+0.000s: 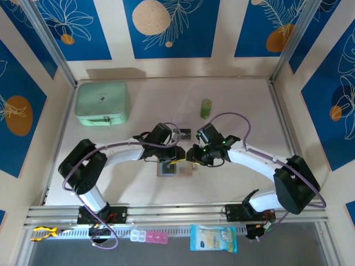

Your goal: Take the credit cards out of the card holder

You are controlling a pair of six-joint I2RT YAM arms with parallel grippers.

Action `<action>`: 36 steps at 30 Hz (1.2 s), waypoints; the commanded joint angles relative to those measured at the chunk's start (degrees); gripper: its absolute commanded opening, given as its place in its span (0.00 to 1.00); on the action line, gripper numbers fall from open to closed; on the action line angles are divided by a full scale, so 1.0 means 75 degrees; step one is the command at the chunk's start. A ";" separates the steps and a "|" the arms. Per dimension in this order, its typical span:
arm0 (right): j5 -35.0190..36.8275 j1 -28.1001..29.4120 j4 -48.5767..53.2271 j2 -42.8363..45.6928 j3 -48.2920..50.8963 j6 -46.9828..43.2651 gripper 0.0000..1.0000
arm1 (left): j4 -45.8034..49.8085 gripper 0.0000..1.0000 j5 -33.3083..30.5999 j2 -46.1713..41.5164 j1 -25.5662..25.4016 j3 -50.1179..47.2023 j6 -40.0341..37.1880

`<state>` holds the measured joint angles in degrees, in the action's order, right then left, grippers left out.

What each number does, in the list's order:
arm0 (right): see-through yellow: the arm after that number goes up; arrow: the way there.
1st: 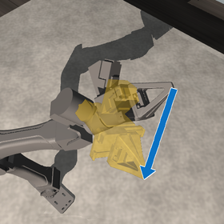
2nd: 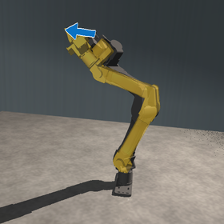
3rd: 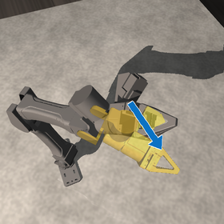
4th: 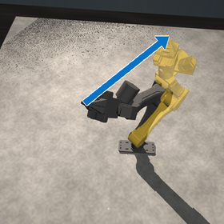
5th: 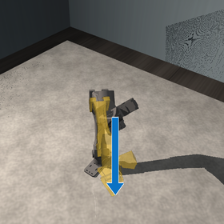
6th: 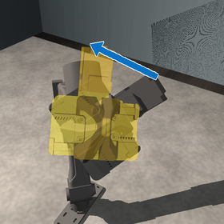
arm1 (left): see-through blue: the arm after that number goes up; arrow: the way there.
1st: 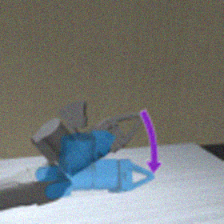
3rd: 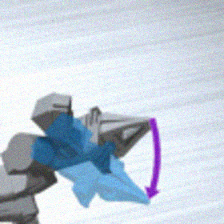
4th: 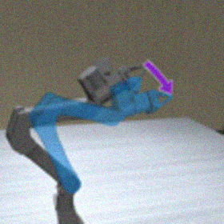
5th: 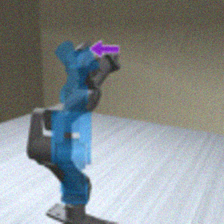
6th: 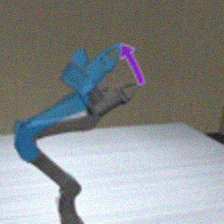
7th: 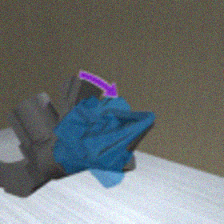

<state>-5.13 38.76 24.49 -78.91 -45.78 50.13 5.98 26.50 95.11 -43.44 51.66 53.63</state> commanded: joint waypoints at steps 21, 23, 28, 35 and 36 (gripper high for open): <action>-0.0907 0.0777 -0.1056 -0.2550 -0.1358 0.0289 0.25 | 0.0520 0.15 -0.0107 -0.1216 0.1347 -0.1700 -0.0646; -0.0962 0.0779 -0.1107 -0.2650 -0.1404 0.0286 0.25 | 0.0469 0.15 -0.0083 -0.1165 0.1379 -0.1753 -0.0653; -0.1039 0.0792 -0.1179 -0.2876 -0.1501 0.0267 0.25 | 0.0434 0.14 -0.0056 -0.1055 0.1446 -0.1836 -0.0702; -0.1039 0.0785 -0.1144 -0.3063 -0.1537 0.0225 0.24 | 0.0445 0.13 -0.0060 -0.0963 0.1493 -0.1896 -0.0723; -0.1051 0.0782 -0.1156 -0.3086 -0.1519 0.0230 0.25 | 0.0451 0.13 -0.0063 -0.0949 0.1491 -0.1896 -0.0738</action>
<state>-11.49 44.29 15.59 -100.99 -55.92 51.72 9.39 25.10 87.29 -32.84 38.28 49.19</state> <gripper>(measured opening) 0.246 0.131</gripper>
